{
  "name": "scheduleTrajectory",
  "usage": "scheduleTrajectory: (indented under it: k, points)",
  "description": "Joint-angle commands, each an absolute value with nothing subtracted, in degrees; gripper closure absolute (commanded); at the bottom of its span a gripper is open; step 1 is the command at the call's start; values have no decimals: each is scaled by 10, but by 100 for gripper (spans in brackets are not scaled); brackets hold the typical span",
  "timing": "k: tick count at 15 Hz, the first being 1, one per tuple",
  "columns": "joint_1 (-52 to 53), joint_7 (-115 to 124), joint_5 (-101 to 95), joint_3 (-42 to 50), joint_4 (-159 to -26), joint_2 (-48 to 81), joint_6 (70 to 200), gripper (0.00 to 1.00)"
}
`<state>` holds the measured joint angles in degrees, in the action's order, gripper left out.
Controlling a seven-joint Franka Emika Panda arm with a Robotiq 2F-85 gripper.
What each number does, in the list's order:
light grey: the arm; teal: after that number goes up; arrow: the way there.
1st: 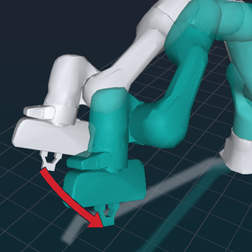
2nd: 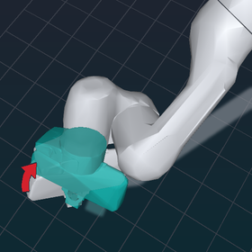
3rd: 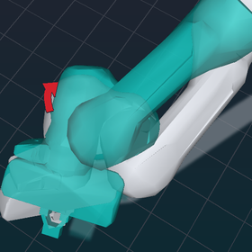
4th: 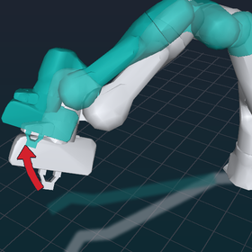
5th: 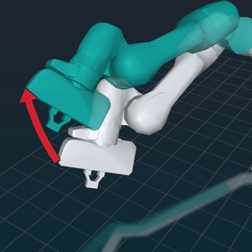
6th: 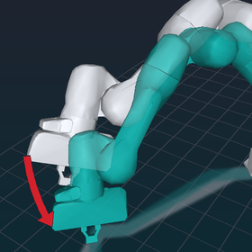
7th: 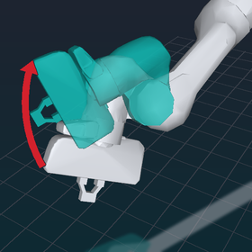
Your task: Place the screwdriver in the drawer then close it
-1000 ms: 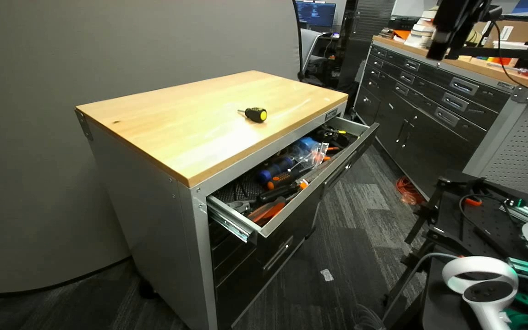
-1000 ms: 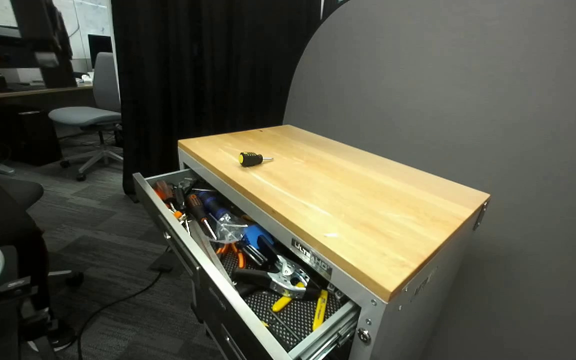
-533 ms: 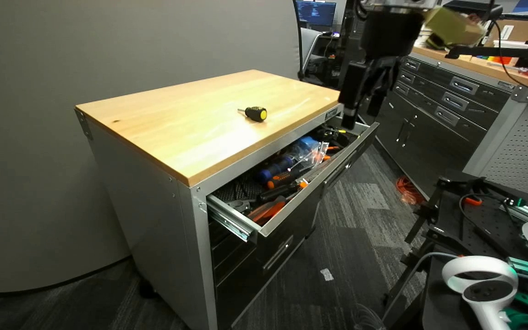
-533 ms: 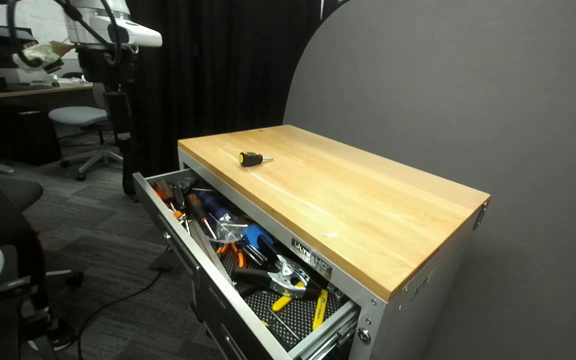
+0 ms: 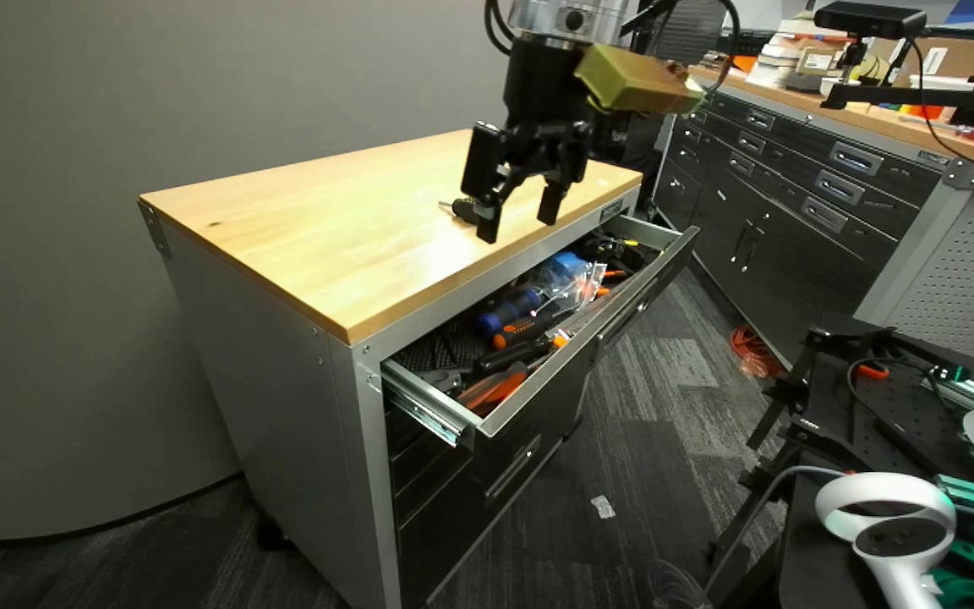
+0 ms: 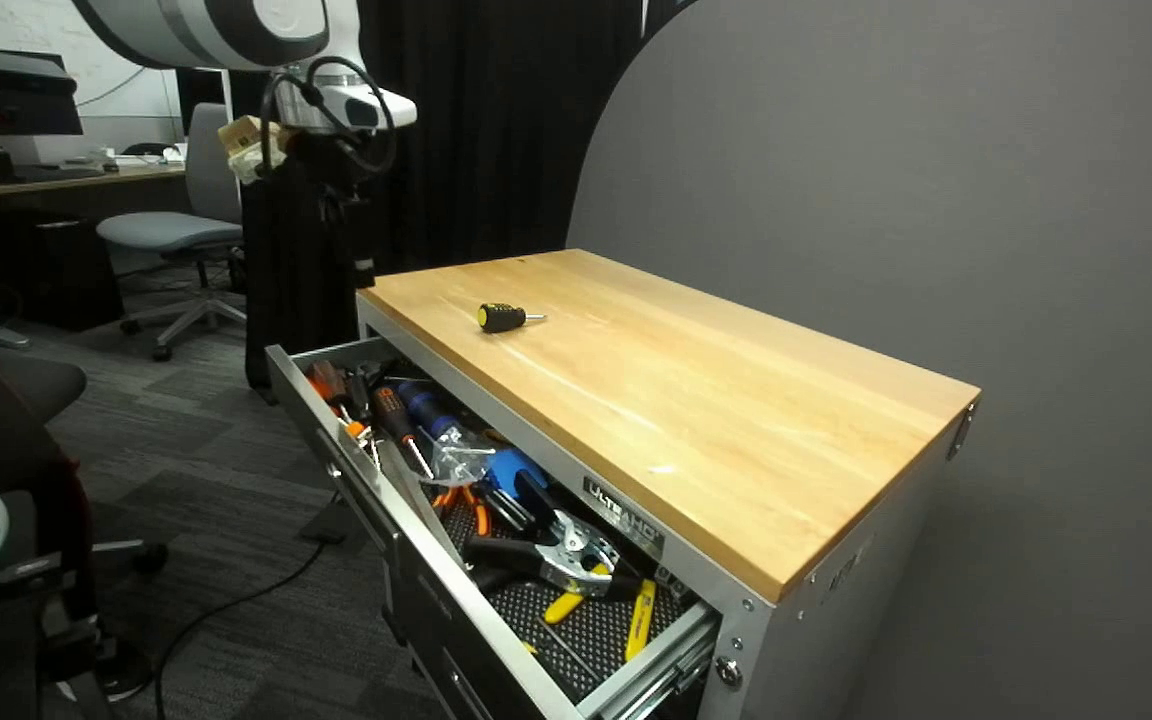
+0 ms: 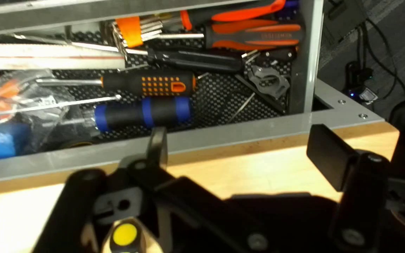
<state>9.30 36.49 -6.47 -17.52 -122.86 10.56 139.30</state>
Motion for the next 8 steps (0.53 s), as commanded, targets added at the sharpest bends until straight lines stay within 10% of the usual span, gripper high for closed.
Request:
scheduleTrajectory:
  k: [1,8]
  points:
    - [147,390,-124,-120,-1124,177,1383,0]
    - [172,371,-141,-72,-1094,198,1374,0]
